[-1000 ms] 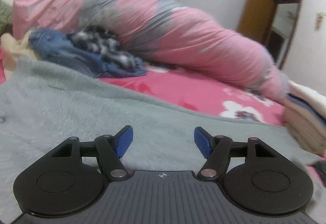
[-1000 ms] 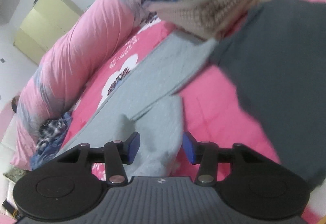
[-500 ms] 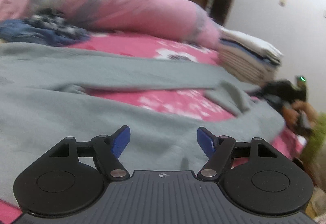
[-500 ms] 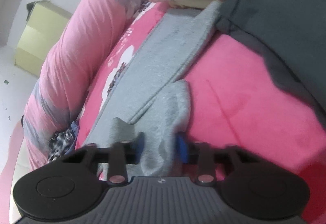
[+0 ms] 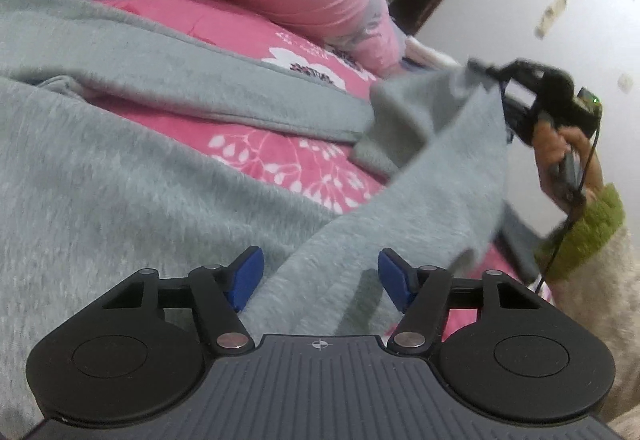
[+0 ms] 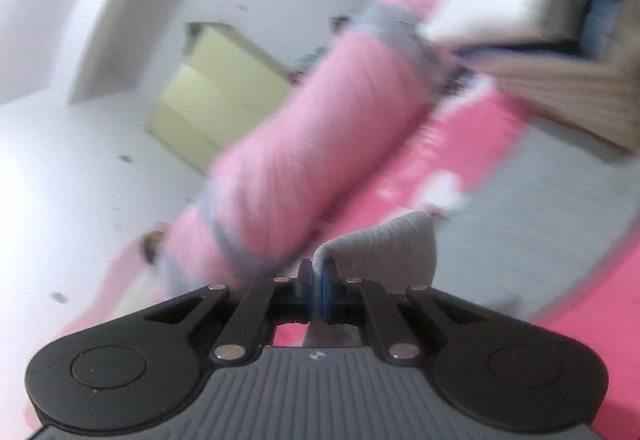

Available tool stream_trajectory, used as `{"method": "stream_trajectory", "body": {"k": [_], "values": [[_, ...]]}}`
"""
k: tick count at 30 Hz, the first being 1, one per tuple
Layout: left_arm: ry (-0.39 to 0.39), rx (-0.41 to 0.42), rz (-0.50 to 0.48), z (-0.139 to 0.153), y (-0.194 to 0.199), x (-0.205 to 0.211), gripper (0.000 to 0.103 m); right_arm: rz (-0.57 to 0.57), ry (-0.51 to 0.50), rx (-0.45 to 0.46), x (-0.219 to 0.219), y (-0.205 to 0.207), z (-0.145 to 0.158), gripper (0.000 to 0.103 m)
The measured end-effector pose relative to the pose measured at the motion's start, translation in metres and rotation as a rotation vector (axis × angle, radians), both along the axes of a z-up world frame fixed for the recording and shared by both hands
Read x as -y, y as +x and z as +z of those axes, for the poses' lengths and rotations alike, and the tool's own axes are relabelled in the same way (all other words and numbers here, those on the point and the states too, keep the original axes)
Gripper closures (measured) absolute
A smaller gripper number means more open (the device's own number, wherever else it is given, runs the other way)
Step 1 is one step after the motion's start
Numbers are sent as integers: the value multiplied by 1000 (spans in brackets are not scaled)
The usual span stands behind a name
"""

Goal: Fold clothes

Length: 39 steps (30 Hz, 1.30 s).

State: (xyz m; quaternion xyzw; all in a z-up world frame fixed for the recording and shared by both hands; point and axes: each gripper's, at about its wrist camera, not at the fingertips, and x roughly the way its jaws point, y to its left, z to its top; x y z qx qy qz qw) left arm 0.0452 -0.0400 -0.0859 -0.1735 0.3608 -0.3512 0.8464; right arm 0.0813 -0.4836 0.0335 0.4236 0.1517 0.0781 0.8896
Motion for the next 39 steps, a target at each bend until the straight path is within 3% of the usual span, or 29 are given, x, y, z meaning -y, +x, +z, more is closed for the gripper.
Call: {"method": "stream_trajectory", "body": {"k": [2,5,9,13,15,18,21,25,32,33,35,38,39], "values": [[-13,13,6,4,1,-3,40,20,2,95,-11,6,29,99],[-26,46,0,11,0,-4,40,-4,-13,238,-15,-26,60,99],[-45,62,-56,15,-5,-2,40,-141,-65,299,-3,-109,55,99],[-23,61,-139,12,-16,7,41,-385,-76,117,19,-206,-14,99],[4,66,-187,10,-25,13,41,-500,-7,-16,35,-250,-62,99],[32,65,-250,7,-33,21,41,-608,177,-155,44,-301,-126,99],[40,52,-290,5,-41,24,41,-647,215,-224,38,-319,-155,99],[64,50,-323,4,-52,29,41,-658,194,-216,39,-318,-148,97],[94,50,-332,5,-64,31,41,-809,-193,-227,40,-337,-93,90],[88,52,-330,8,-63,31,40,-780,-250,-226,36,-330,-85,86],[79,58,-318,12,-62,29,39,-684,-369,-217,24,-308,-73,63],[81,83,-278,20,-60,26,39,-462,-584,-213,-7,-260,-59,44],[85,92,-263,22,-60,25,39,-371,-677,-225,-22,-239,-57,42]]}}
